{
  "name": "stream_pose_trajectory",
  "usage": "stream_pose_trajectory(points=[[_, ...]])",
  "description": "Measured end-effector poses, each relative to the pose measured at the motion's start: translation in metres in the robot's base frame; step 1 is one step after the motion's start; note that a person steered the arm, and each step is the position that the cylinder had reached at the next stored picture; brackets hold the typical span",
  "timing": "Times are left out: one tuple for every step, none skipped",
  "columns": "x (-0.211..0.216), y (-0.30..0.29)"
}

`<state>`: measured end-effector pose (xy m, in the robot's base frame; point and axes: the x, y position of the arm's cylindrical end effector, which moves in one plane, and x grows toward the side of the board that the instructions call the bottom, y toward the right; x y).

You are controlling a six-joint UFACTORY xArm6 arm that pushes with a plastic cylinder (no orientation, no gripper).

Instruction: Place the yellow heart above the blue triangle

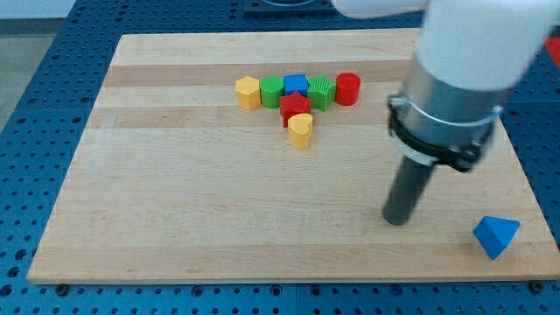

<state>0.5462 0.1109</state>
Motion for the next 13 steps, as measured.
stream_pose_trajectory(points=[[-0.030,-0.037],[-0.059,-0.073],[-0.076,-0.106],[-0.095,-0.131],[-0.122,-0.133],[-0.130,-0.120],[-0.130,-0.091],[-0.130,-0.059],[-0.130,-0.028],[-0.129,-0.003],[-0.107,0.001],[-0.079,0.001],[-0.062,0.002]])
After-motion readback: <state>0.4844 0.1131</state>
